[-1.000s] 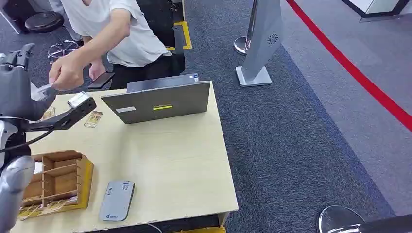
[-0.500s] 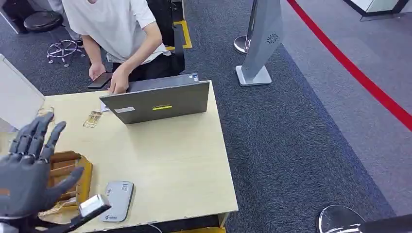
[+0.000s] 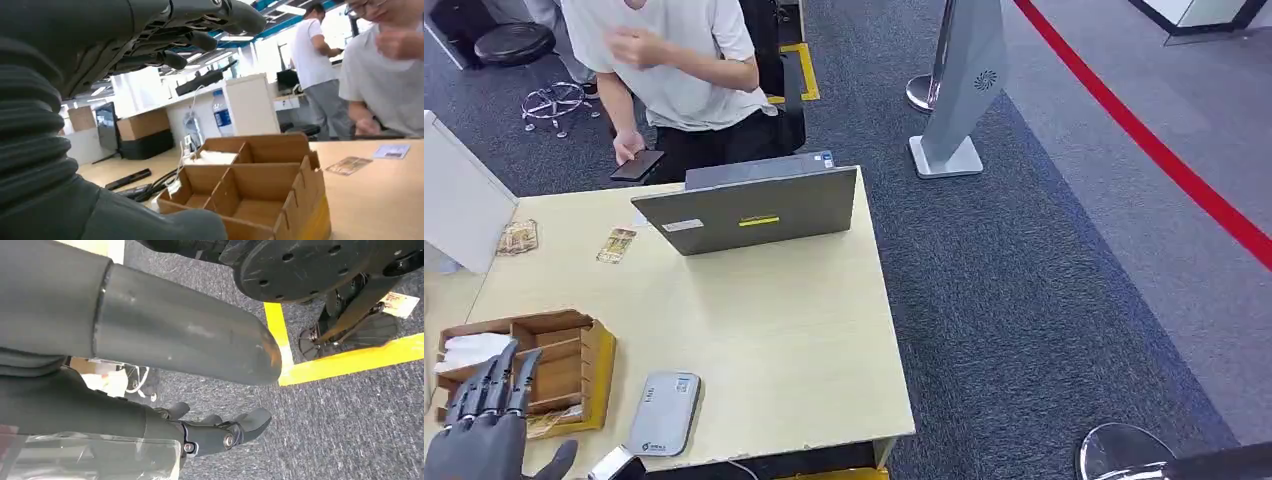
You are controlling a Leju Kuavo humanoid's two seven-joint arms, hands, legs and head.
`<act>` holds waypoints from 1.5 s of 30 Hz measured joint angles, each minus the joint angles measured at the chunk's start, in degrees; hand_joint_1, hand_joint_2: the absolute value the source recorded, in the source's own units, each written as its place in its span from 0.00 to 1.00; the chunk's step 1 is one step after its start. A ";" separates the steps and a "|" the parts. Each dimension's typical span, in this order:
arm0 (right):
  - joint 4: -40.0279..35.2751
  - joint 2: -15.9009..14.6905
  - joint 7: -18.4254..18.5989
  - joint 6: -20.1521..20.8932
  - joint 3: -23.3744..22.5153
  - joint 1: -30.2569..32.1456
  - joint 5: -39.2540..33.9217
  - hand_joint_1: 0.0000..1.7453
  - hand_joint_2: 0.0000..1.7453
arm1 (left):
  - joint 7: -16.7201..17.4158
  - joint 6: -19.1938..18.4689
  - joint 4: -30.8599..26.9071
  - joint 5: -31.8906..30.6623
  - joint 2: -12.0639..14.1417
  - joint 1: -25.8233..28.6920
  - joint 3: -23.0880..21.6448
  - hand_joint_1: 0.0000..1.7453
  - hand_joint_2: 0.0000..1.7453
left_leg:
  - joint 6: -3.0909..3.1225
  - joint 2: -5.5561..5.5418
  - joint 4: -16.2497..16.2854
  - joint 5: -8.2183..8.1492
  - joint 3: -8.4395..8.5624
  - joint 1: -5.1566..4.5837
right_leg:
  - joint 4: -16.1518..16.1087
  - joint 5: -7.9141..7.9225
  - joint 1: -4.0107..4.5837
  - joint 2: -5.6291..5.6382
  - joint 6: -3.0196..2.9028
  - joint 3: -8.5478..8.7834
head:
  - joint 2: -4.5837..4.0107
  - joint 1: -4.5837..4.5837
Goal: Pass the card to the sensor for recognition and then transmit it.
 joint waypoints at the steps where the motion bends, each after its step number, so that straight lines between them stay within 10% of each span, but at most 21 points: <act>1: -0.30 0.00 0.24 0.00 0.15 0.14 0.20 0.00 0.00 | 0.76 0.45 0.84 -0.37 -0.74 0.22 0.00 0.00 1.00 | 0.00 0.00 0.00 0.00 0.00 0.00 | 0.00 0.00 0.00 0.00 0.00 0.03 | 0.00 -0.02; 15: -2.43 0.00 0.37 1.09 1.77 1.19 1.77 0.00 0.00 | -0.16 9.49 11.43 -4.96 -10.03 1.15 4.75 0.00 1.00 | 0.01 -0.02 0.00 -0.01 0.00 0.00 | -0.01 -0.01 0.00 -0.03 0.00 -0.05 | 0.00 -0.02; 45: -4.52 0.00 0.83 2.40 2.75 2.49 2.71 0.00 0.00 | -11.44 10.14 22.90 -10.14 -23.62 -2.92 23.32 0.00 1.00 | 0.01 -0.04 0.00 -0.01 0.02 0.00 | 0.00 0.00 0.01 -0.04 0.00 0.04 | 0.00 -0.02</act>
